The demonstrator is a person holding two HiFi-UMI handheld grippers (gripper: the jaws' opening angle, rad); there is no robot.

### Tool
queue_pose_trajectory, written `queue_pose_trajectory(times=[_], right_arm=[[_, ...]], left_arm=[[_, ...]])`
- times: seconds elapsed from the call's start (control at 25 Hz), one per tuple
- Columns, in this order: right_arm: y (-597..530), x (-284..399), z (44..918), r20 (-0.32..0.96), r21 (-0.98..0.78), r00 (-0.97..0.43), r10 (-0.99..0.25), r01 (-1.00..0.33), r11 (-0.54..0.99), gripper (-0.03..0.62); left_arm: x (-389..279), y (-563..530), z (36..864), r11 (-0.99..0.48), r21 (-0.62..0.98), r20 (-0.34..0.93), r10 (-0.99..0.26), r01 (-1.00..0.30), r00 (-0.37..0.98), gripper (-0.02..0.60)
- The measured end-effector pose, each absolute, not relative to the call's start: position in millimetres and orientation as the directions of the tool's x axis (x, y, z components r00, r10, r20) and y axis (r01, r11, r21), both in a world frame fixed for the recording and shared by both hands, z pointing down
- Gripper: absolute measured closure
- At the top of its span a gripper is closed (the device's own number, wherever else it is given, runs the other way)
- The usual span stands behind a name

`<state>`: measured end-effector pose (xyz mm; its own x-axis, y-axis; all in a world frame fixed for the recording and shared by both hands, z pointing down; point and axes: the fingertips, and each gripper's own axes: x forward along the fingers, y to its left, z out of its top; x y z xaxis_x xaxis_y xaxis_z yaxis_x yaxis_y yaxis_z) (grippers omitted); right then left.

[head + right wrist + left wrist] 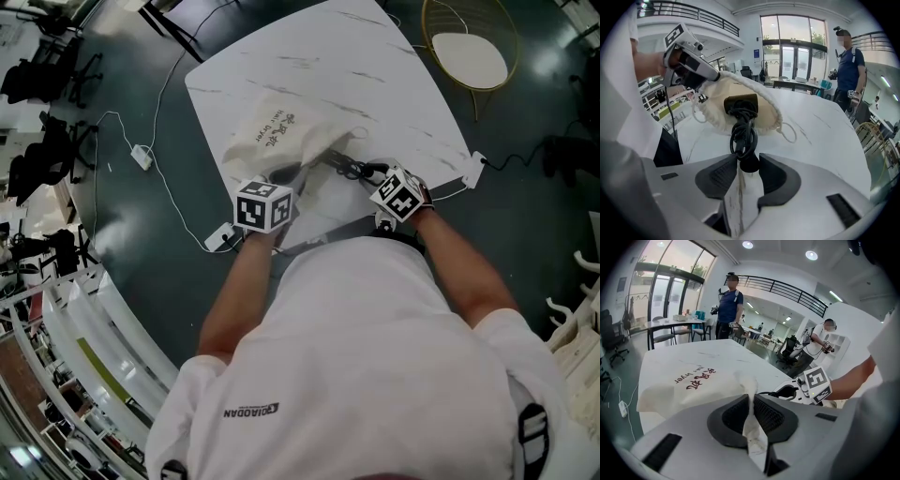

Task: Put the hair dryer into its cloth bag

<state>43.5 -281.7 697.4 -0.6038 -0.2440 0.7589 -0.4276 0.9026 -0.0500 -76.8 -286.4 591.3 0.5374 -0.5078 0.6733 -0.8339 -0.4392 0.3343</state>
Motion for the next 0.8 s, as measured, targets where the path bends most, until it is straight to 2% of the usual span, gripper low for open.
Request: queue_pose_trajectory(times=[0.52, 0.8], right_arm=[[-311.7, -33.8, 679.1, 0.724, -0.084, -0.658, -0.207, -0.383, 0.920, 0.436], [-332.3, -66.4, 690.9, 0.746, -0.079, -0.635, -0.202, -0.384, 0.920, 0.436]], left_arm=[[-73.7, -297.2, 575.2, -0.427, 0.344, 0.643, -0.542, -0.836, 0.541, 0.523], [-77.0, -305.5, 570.8, -0.416, 0.331, 0.639, -0.562, -0.847, 0.525, 0.523]])
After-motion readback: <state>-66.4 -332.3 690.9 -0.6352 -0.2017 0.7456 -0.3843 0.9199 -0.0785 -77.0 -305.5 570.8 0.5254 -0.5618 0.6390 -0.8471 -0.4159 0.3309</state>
